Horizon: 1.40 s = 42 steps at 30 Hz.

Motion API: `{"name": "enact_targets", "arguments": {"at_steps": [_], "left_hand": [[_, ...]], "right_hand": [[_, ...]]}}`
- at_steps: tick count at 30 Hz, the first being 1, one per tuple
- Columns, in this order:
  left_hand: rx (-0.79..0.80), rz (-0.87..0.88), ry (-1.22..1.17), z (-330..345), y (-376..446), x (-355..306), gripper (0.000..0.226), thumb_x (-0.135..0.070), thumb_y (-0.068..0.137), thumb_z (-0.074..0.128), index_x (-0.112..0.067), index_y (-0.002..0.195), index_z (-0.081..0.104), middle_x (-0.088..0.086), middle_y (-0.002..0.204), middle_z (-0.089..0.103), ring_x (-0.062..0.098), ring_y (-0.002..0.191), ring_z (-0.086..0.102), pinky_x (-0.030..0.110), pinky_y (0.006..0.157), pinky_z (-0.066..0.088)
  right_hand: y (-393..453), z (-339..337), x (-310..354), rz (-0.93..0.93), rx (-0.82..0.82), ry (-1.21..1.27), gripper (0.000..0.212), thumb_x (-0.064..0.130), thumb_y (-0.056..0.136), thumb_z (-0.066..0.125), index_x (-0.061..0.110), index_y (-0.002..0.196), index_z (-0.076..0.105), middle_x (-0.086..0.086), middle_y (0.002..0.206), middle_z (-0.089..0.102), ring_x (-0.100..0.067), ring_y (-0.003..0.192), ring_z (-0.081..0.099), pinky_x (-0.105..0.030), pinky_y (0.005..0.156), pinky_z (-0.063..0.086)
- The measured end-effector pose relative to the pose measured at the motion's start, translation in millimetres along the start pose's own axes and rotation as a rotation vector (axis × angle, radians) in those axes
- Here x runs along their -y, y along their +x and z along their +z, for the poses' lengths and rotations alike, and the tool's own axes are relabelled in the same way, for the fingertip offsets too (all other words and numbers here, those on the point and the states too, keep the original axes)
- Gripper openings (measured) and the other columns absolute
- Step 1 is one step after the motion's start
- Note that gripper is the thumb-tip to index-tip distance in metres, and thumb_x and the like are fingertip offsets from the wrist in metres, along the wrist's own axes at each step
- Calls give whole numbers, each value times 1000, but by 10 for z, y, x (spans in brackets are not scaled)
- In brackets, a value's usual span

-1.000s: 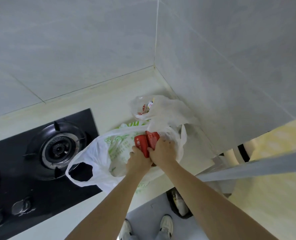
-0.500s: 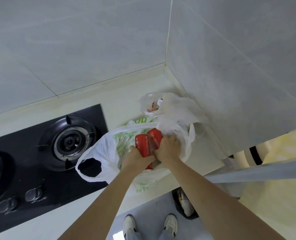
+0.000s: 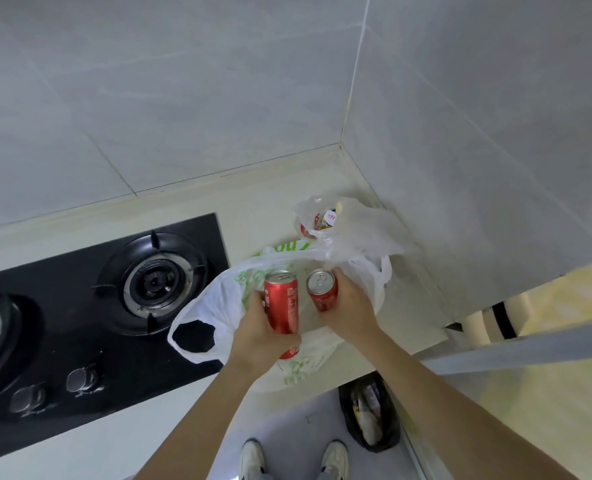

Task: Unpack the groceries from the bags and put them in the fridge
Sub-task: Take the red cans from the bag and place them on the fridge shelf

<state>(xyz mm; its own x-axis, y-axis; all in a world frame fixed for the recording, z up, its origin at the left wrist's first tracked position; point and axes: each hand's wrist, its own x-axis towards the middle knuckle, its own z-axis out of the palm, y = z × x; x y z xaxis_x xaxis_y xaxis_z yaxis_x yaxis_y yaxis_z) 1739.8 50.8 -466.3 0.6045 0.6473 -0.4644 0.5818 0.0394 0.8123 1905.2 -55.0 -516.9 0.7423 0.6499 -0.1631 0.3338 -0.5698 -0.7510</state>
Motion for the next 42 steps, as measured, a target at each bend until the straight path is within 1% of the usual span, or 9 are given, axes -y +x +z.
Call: {"name": "enact_targets", "arguments": {"at_steps": [2, 9, 14, 17, 25, 28, 34, 38, 42], "left_hand": [[-12, 59, -34, -30, -43, -14, 82, -2, 55, 86, -39, 115, 43, -2, 104, 66, 22, 93, 70, 50, 70, 63], [-58, 282, -105, -168, -185, -330, 61, 7, 68, 82, -31, 104, 51, -11, 87, 63, 8, 79, 61, 36, 74, 57], [-3, 421, -81, -389, -430, -886, 72, -2, 68, 92, -36, 117, 52, -22, 101, 70, -1, 97, 67, 22, 79, 57], [59, 544, -54, -439, -555, -1270, 77, -13, 66, 96, -43, 123, 54, -23, 107, 71, 1, 102, 67, 20, 77, 57], [462, 846, 41, 65, -1160, -2328, 88, -16, 59, 99, -43, 130, 54, -18, 106, 71, 3, 98, 68, 19, 73, 57], [653, 963, 18, 499, -1656, -2599, 83, -14, 55, 100, -59, 111, 56, -25, 103, 71, 1, 97, 68, 20, 69, 59], [1071, 1132, 48, 1568, -3160, -2815, 81, -23, 51, 102, -50, 114, 58, -18, 108, 71, 8, 97, 71, 31, 74, 62], [1341, 1158, 42, 2228, -4372, -2750, 74, -16, 49, 102, -37, 108, 63, -4, 99, 75, 20, 91, 75, 37, 73, 64], [1586, 1188, 14, 2778, -5688, -2614, 78, -35, 41, 101, -33, 110, 65, -1, 98, 77, 20, 86, 77, 37, 75, 62]], "right_hand": [[-72, -108, 71, -58, -19, 89, 48, 8, 62, 83, 26, 99, 59, 19, 91, 65, 5, 87, 62, -9, 71, 42], [-249, -456, 402, -93, 22, 307, 66, 7, 58, 89, 29, 112, 58, 12, 104, 72, -11, 103, 70, -41, 94, 57], [-624, -964, 837, -104, -60, 427, 67, 2, 66, 94, 32, 113, 56, 16, 110, 72, -3, 111, 67, -16, 91, 52], [-1011, -1366, 1088, -79, -184, 497, 70, 9, 70, 95, 41, 119, 58, 23, 119, 70, 2, 116, 64, -16, 93, 54], [-2515, -2339, 1412, 10, -727, 457, 56, 16, 71, 95, 26, 117, 66, 6, 111, 75, -12, 109, 68, -29, 88, 55], [-3276, -2659, 1411, 60, -916, 413, 57, 16, 71, 95, 26, 120, 67, 3, 107, 75, -14, 107, 69, -27, 85, 56], [-5016, -3092, 1356, 203, -1337, 292, 66, 33, 64, 95, 31, 123, 68, 0, 107, 75, -16, 106, 69, -36, 85, 61], [-6223, -3207, 1378, 282, -1595, 190, 72, 17, 67, 98, 32, 127, 61, 2, 111, 73, -16, 102, 70, -32, 76, 60], [-7403, -3262, 1406, 377, -1802, 80, 69, 14, 69, 96, 33, 125, 60, 5, 113, 72, -13, 102, 70, -30, 77, 60]]}}
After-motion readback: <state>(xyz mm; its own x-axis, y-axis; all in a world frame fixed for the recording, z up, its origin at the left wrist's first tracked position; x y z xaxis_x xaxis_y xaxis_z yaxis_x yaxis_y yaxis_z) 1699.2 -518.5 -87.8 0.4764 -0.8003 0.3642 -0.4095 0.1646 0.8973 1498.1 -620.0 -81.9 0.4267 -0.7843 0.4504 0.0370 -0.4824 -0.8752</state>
